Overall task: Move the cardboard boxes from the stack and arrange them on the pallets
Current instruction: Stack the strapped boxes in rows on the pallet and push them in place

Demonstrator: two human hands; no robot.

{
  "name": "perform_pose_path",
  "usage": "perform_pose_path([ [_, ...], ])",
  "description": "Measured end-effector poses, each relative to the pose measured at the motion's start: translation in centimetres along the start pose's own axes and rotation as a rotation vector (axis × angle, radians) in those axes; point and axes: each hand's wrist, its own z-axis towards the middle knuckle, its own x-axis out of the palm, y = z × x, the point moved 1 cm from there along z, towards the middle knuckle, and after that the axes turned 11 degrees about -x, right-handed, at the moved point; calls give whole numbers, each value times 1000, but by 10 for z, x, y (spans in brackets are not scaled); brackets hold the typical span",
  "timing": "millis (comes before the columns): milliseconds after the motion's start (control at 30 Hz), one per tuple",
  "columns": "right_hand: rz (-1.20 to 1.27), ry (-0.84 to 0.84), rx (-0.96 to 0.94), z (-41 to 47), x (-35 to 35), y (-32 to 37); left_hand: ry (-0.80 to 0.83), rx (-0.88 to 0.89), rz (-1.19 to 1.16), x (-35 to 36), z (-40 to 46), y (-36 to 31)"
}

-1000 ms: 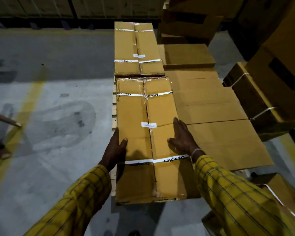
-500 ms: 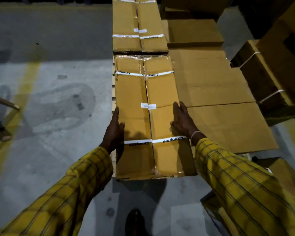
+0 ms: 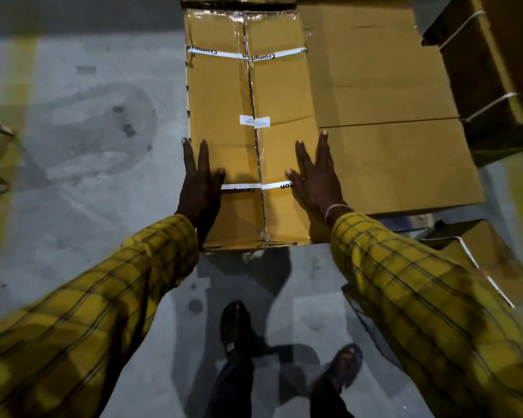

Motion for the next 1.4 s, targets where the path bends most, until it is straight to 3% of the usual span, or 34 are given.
perform_pose_path([
  [200,17,-16,-53,5,-2,-4,-47,18,52,3,-4,0],
  [333,56,108,-72,-20,-18,1,-24,85,223,-5,-23,-1],
  [467,-21,242,-204,-71,-19,3,129,410,453,-12,-54,14],
  [600,-97,275,-315,-97,-16,-1,224,605,697,-17,-75,18],
  [967,-197,319,-282,-93,-15,2,310,524,840,-18,-74,10],
  [1300,-107,193,-319,-104,-15,-8,321,469,858,-6,-75,4],
  [1400,10,64,-245,-121,-16,-15,298,488,756,14,-90,-31],
])
